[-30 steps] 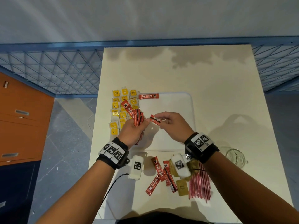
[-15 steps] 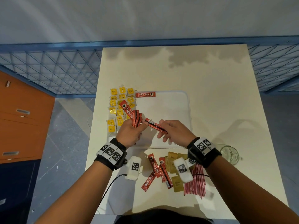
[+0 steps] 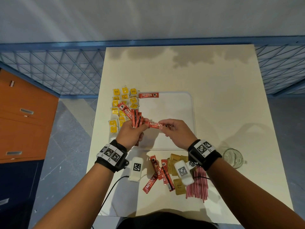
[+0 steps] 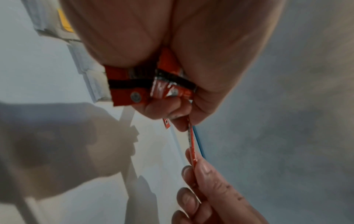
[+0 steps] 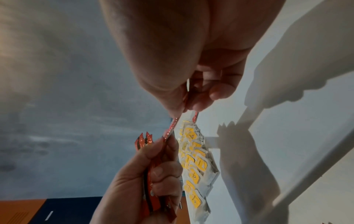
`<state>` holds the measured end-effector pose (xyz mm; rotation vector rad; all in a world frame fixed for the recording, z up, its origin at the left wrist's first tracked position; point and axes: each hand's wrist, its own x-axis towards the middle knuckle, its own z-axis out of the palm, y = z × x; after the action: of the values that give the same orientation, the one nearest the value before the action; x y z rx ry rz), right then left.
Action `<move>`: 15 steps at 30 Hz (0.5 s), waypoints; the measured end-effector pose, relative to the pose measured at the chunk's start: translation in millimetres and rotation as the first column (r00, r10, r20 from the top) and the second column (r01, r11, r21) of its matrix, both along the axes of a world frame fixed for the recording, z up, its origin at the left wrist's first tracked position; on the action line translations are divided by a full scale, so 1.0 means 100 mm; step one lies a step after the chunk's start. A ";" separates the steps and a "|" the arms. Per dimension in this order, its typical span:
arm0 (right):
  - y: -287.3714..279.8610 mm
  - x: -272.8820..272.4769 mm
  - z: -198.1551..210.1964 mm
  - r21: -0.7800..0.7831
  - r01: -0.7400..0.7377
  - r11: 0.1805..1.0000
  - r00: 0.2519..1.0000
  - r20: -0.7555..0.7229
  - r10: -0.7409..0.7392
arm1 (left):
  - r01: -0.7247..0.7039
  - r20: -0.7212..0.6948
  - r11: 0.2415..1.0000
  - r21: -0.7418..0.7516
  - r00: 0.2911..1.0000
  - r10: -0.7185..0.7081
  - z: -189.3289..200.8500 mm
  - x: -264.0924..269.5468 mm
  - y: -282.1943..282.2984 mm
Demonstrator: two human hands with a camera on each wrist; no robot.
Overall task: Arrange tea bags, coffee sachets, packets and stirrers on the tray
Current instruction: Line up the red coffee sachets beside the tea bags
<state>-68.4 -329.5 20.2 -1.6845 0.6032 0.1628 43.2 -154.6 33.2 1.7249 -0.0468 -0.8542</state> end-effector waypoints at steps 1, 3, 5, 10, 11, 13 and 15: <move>0.00 0.01 0.00 -0.005 0.005 1.000 1.000 0.004 -0.005 | -0.001 0.005 1.000 0.010 1.000 0.001 -0.01 0.00 0.00; -0.02 0.02 -0.02 0.001 0.028 1.000 1.000 0.001 -0.028 | -0.002 0.017 1.000 0.016 1.000 0.002 -0.01 0.00 0.01; -0.03 0.04 -0.04 0.024 0.068 0.997 0.998 -0.007 -0.068 | -0.010 0.027 1.000 0.008 1.000 0.010 -0.03 0.02 0.01; -0.06 0.13 -0.10 0.057 0.174 0.983 0.984 -0.036 -0.172 | -0.044 0.063 0.999 0.024 0.997 0.043 -0.08 0.08 0.02; -0.06 0.15 -0.11 0.048 0.183 0.982 0.983 -0.042 -0.181 | -0.048 0.068 0.998 0.031 0.997 0.045 -0.09 0.09 0.02; -0.08 0.20 -0.13 0.030 0.186 0.982 0.981 -0.053 -0.184 | -0.048 0.076 0.998 0.040 0.996 0.045 -0.10 0.12 0.03; -0.10 0.25 -0.15 0.021 0.178 0.984 0.983 -0.054 -0.176 | -0.044 0.074 0.998 0.036 0.996 0.041 -0.13 0.15 0.05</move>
<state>-43.4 -339.3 5.6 -1.5968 0.7837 0.0867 58.3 -149.8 20.6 1.7860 -0.0433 -0.7652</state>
